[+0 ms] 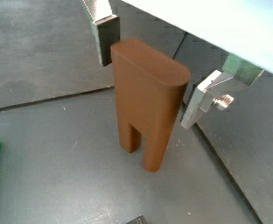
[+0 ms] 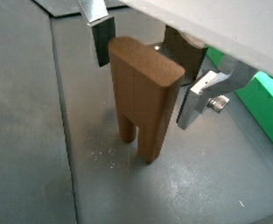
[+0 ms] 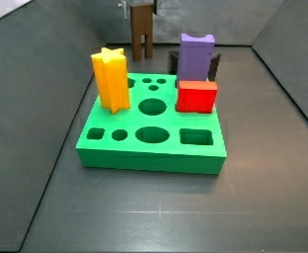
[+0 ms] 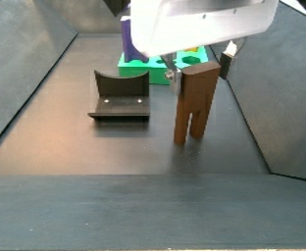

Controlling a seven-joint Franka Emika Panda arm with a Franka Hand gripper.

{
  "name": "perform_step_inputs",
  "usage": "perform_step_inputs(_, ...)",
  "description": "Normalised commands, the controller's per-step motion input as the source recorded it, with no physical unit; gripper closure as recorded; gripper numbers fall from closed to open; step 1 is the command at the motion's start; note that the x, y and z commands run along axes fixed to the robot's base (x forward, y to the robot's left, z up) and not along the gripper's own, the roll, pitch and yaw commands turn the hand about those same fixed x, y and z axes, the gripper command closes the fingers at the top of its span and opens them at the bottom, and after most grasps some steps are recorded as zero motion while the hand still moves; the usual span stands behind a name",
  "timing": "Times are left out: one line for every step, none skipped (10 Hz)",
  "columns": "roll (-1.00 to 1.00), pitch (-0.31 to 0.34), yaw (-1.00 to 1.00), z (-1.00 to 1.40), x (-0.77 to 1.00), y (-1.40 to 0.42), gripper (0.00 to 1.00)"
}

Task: Pick up the square-circle object. Move up. Move to above the board. Insert the square-circle object.
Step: Pick up the square-circle object.

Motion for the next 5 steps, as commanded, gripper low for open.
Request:
perform_step_inputs(-0.02, -0.047, -0.06, -0.26, 0.11, 0.01, 0.0)
perform_step_inputs(-0.02, -0.046, -0.05, -0.22, 0.09, 0.02, 0.0)
perform_step_inputs(-0.08, -0.03, -0.03, 0.0, 0.0, 0.1, 0.0)
perform_step_inputs(0.0, 0.0, 0.0, 0.0, 0.0, 0.0, 0.0)
perform_step_inputs(0.0, 0.0, 0.0, 0.0, 0.0, 0.0, 1.0)
